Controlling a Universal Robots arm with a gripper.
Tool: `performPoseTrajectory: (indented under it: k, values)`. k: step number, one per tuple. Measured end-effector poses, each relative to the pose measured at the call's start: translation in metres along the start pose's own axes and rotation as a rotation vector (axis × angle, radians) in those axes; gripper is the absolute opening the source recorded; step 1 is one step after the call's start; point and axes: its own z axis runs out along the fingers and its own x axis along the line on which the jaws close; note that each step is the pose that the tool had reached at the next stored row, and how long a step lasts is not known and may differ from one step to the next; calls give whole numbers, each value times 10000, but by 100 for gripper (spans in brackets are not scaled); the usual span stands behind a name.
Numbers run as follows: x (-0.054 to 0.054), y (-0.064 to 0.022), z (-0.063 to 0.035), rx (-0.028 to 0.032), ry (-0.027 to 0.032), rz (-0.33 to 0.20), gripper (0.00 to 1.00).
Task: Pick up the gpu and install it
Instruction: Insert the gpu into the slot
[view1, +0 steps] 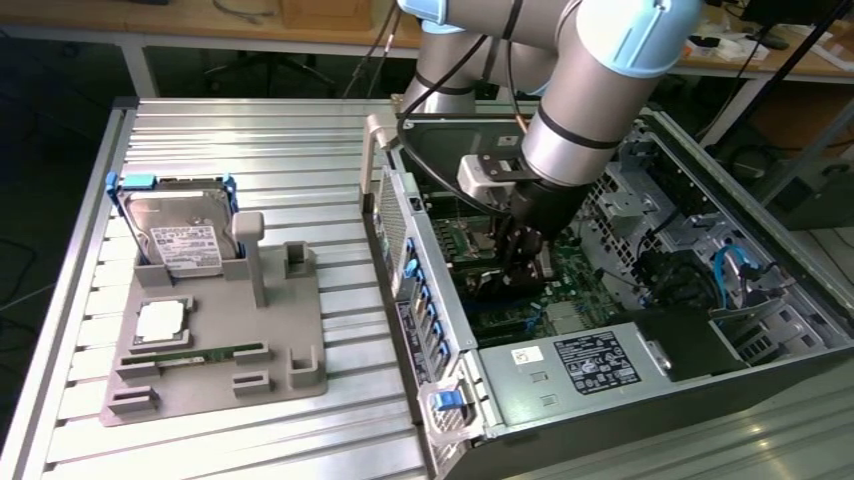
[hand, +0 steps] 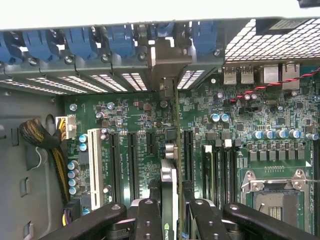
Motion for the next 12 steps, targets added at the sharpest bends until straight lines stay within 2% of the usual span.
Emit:
performPoseTrajectory:
  k: [10,12]
  values:
    - [-1,-10,9,-5,-8,2,27]
    - [-2,-10,-16,-1,-15,1,27]
